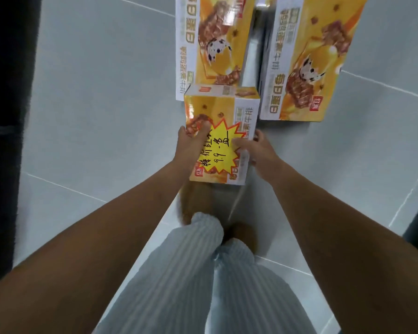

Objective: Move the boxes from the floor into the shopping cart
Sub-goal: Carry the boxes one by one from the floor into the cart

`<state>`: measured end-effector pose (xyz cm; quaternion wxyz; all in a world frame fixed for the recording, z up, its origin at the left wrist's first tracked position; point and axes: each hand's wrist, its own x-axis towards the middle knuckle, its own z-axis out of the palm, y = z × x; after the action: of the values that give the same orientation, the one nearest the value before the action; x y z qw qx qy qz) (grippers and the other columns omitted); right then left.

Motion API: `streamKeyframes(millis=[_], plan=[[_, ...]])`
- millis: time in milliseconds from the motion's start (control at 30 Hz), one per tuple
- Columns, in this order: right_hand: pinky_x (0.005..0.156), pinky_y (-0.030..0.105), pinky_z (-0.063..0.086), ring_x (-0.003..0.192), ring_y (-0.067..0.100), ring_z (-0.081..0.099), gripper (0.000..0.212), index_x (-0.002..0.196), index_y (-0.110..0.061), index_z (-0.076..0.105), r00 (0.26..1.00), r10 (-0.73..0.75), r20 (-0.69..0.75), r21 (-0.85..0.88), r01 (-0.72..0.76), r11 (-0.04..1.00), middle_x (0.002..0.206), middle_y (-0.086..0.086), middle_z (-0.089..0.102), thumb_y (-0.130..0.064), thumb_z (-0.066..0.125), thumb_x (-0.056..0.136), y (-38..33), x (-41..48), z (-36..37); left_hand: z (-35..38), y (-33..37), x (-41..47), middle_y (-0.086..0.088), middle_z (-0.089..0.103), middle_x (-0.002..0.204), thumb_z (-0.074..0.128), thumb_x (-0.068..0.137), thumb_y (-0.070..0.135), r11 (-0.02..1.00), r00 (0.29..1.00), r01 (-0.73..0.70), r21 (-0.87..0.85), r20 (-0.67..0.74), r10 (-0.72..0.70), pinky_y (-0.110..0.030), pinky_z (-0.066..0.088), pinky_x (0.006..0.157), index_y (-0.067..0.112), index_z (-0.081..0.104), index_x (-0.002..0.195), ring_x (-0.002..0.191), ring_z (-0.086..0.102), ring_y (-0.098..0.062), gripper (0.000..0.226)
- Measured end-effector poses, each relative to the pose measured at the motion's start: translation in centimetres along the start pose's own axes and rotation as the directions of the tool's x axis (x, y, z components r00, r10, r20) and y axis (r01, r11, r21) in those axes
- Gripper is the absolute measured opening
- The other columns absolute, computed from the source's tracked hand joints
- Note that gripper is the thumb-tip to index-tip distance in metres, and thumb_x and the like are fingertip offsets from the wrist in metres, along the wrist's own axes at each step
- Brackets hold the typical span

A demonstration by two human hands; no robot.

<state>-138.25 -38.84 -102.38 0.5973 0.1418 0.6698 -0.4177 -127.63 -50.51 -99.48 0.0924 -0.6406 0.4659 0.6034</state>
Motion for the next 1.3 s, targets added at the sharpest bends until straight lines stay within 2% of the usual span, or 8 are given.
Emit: streamKeyframes(millis=[133, 300, 500, 633, 767, 933, 1133, 1300], plan=[[0.091, 0.046, 0.055, 0.103, 0.025, 0.070, 0.080, 0.132, -0.011, 0.048, 0.988, -0.075, 0.134, -0.057, 0.083, 0.995, 0.118, 0.009, 0.069, -0.031, 0.083, 0.064, 1.0, 2.5, 0.5, -0.7, -1.6, 2.3, 0.009, 0.074, 0.093, 0.047, 0.095, 0.047, 0.996, 0.991, -0.082, 0.026, 0.105, 0.079, -0.024, 0.056, 0.076, 0.030, 0.063, 0.104, 0.084, 0.072, -0.008, 0.026], [0.097, 0.051, 0.051, 0.109, 0.026, 0.068, 0.102, 0.137, -0.016, 0.044, 0.978, -0.096, 0.187, -0.028, 0.103, 0.994, 0.122, 0.008, 0.068, -0.046, 0.091, 0.053, 1.3, 2.6, -0.3, -1.3, -1.8, 2.4, 0.013, 0.073, 0.092, 0.043, 0.096, 0.048, 0.997, 0.981, -0.076, 0.020, 0.182, 0.071, -0.023, 0.052, 0.074, 0.034, 0.062, 0.099, 0.084, 0.070, -0.005, 0.024], [0.097, 0.047, 0.052, 0.107, 0.023, 0.068, 0.068, 0.127, -0.019, 0.053, 0.989, -0.108, 0.100, -0.016, 0.110, 0.994, 0.120, 0.004, 0.070, -0.039, 0.082, 0.069, -1.0, -2.5, -0.2, -2.5, -0.2, -1.8, -0.006, 0.067, 0.118, 0.061, 0.073, 0.064, 0.998, 0.978, -0.035, -0.051, 0.203, 0.045, -0.044, 0.053, 0.093, 0.016, 0.050, 0.129, 0.104, 0.067, -0.022, 0.074], [0.078, 0.030, 0.051, 0.107, 0.019, 0.067, 0.050, 0.127, -0.022, 0.056, 0.994, -0.088, 0.070, -0.059, 0.092, 0.994, 0.121, 0.001, 0.069, -0.044, 0.069, 0.085, -3.9, -8.5, 0.0, -4.3, 2.9, -6.9, -0.007, 0.057, 0.125, 0.057, 0.089, 0.049, 0.995, 0.977, -0.031, -0.091, 0.210, 0.050, -0.044, 0.052, 0.094, 0.021, 0.035, 0.124, 0.108, 0.063, -0.023, 0.050], [0.080, 0.035, 0.053, 0.101, 0.019, 0.069, 0.063, 0.130, -0.024, 0.057, 0.992, -0.089, 0.089, -0.111, 0.099, 0.989, 0.114, 0.000, 0.072, -0.063, 0.063, 0.081, -7.0, -14.6, 0.2, -7.0, 6.0, -13.0, -0.003, 0.062, 0.113, 0.054, 0.093, 0.039, 0.989, 0.951, -0.045, -0.143, 0.298, 0.087, -0.039, 0.057, 0.083, 0.026, 0.026, 0.128, 0.092, 0.068, -0.021, 0.047], [0.097, 0.050, 0.050, 0.100, 0.021, 0.071, 0.099, 0.142, -0.030, 0.044, 0.994, -0.063, 0.092, -0.135, 0.075, 0.988, 0.119, -0.001, 0.069, -0.079, 0.068, 0.058, -9.5, -22.1, 1.3, -9.9, 7.7, -21.0, -0.001, 0.065, 0.106, 0.063, 0.089, 0.034, 0.971, 0.966, -0.104, -0.214, 0.211, 0.150, -0.042, 0.058, 0.082, 0.029, 0.029, 0.124, 0.085, 0.070, -0.024, 0.049], [0.068, 0.020, 0.054, 0.074, -0.006, 0.066, 0.029, 0.122, -0.031, 0.052, 0.963, -0.103, 0.250, -0.187, 0.152, 0.971, 0.089, -0.020, 0.067, -0.043, 0.054, 0.096, -10.1, -33.0, 3.5, -13.8, 5.9, -31.2, -0.007, 0.067, 0.115, 0.063, 0.085, 0.048, 0.933, 0.994, -0.090, -0.348, 0.025, 0.105, -0.043, 0.057, 0.084, 0.033, 0.040, 0.119, 0.095, 0.069, -0.026, 0.043], [0.060, 0.026, 0.059, 0.068, 0.011, 0.072, 0.011, 0.107, -0.022, 0.060, 0.942, -0.062, 0.331, -0.242, 0.148, 0.959, 0.073, -0.009, 0.074, -0.027, 0.055, 0.098, -9.1, -41.2, 8.2, -18.3, 2.0, -38.5, -0.003, 0.066, 0.117, 0.061, 0.081, 0.059, 0.884, 0.997, -0.077, -0.462, -0.059, 0.056, -0.048, 0.052, 0.093, 0.039, 0.043, 0.118, 0.105, 0.066, -0.026, 0.046]])
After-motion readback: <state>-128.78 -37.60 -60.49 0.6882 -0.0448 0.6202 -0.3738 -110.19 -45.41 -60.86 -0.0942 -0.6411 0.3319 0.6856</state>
